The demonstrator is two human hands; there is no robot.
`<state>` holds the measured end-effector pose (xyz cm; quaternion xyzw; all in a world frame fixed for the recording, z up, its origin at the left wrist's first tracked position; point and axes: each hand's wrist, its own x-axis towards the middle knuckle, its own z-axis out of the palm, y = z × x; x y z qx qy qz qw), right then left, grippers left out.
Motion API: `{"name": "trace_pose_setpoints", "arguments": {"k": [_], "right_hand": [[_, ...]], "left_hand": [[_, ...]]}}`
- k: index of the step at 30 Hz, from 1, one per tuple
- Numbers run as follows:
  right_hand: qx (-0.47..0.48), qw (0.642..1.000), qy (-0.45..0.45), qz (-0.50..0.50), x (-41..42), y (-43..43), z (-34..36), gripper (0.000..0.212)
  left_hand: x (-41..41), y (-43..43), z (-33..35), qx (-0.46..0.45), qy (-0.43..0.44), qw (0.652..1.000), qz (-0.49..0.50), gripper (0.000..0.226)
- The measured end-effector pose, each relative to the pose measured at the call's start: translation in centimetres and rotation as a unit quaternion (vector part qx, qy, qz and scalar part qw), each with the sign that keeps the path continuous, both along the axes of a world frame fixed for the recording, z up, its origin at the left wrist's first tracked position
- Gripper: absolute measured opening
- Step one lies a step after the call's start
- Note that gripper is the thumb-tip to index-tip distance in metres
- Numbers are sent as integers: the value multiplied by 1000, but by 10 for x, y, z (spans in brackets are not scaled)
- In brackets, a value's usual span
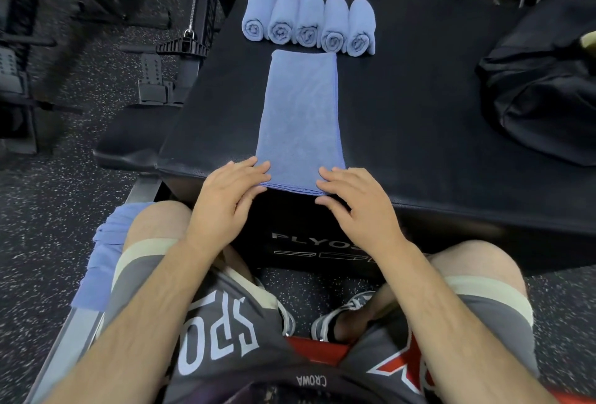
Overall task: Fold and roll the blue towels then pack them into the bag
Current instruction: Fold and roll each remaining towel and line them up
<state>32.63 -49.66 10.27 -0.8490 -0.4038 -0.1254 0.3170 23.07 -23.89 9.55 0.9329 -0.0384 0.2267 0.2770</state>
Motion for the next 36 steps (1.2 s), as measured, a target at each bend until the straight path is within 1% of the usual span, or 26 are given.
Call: {"name": "trace_pose_setpoints", "arguments": {"k": [3, 5, 8, 13, 17, 19, 21, 24, 27, 29, 32, 34, 36], "right_hand": [[29, 1000, 0, -6, -1, -1, 1, 19], [32, 999, 7, -7, -1, -1, 4, 17], [8, 999, 30, -7, 4, 1, 15, 18], [-38, 995, 86, -15, 16, 6, 32, 24], [-25, 994, 102, -14, 20, 9, 35, 24], [-17, 996, 87, -25, 18, 9, 35, 16], [-5, 998, 39, -44, 14, 10, 32, 9], [11, 998, -16, -59, 11, 10, 24, 9], [16, 998, -27, -52, 10, 5, 16, 17], [5, 999, -14, -38, 10, -2, 13, 23], [-35, 998, 37, -44, 14, -7, 18, 29], [-64, 994, 71, -59, 18, -6, 23, 29], [-67, 992, 81, -67, 21, -1, 27, 26]], "left_hand": [[-1, 0, 0, -11, 2, 1000, 2, 22], [-1, -3, 3, -14, -2, 1000, 10, 21], [4, -5, 12, -27, -17, 999, 21, 20], [15, -8, 25, -66, -12, 997, 36, 25], [21, -7, 30, -71, -7, 997, 26, 24], [22, -5, 31, -66, -21, 998, 9, 21], [22, -3, 30, -24, -37, 999, -3, 17], [19, 2, 19, 31, -50, 998, -14, 19], [12, 5, 13, 31, -57, 998, -23, 24], [10, 5, 13, 21, -49, 998, -27, 26], [12, 7, 18, -8, -15, 1000, -20, 28], [14, 7, 21, -29, 17, 999, -10, 27], [15, 6, 23, -37, 39, 999, 1, 26]]}}
